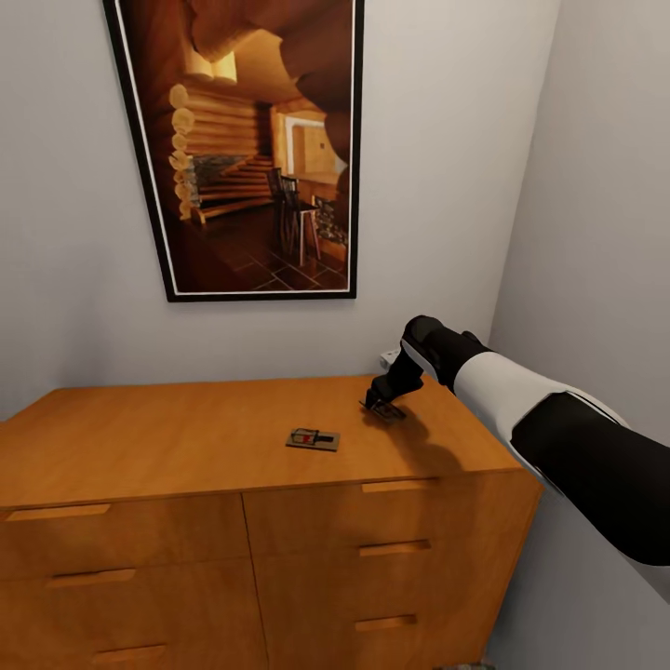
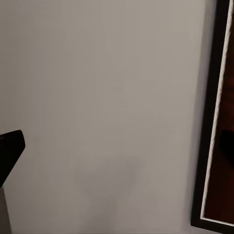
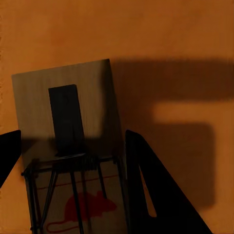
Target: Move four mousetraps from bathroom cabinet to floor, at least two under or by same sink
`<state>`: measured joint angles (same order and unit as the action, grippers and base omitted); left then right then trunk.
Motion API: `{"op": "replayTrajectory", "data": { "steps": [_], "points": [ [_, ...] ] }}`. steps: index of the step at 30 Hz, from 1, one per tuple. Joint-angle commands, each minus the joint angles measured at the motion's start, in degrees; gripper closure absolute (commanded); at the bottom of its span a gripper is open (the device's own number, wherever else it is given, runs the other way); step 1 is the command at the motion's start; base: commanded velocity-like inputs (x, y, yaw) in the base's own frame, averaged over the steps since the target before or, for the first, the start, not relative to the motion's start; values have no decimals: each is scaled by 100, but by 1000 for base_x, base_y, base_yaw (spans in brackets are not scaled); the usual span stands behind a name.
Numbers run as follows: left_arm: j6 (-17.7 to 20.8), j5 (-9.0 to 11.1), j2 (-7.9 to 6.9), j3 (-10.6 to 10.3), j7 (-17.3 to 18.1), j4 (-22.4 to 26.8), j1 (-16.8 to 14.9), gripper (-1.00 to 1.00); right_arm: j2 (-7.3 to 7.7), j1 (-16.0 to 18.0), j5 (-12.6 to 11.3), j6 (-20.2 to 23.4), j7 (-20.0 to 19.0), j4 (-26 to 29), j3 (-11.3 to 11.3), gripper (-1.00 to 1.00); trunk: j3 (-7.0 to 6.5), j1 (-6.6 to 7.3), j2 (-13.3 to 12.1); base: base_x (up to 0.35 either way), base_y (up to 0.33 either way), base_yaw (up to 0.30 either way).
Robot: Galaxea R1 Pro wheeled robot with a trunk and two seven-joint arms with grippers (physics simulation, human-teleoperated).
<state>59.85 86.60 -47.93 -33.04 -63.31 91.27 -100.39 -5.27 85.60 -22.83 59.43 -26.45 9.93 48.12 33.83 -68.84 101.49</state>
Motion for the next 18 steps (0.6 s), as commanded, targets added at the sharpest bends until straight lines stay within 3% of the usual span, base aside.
{"op": "replayTrajectory", "data": {
  "steps": [1, 18],
  "points": [
    [15, 49, -8, -19, -58, 5, -15, -100, 0, 7, -49, 16, 1, 0, 47, 100, 7, 0, 4, -11, 8, 0],
    [15, 50, -15, -21, -49, 5, -14, -100, 34, 9, -46, 16, 0, 71, 19, 100, 7, 0, 4, -2, 2, 0]
  ]
}}
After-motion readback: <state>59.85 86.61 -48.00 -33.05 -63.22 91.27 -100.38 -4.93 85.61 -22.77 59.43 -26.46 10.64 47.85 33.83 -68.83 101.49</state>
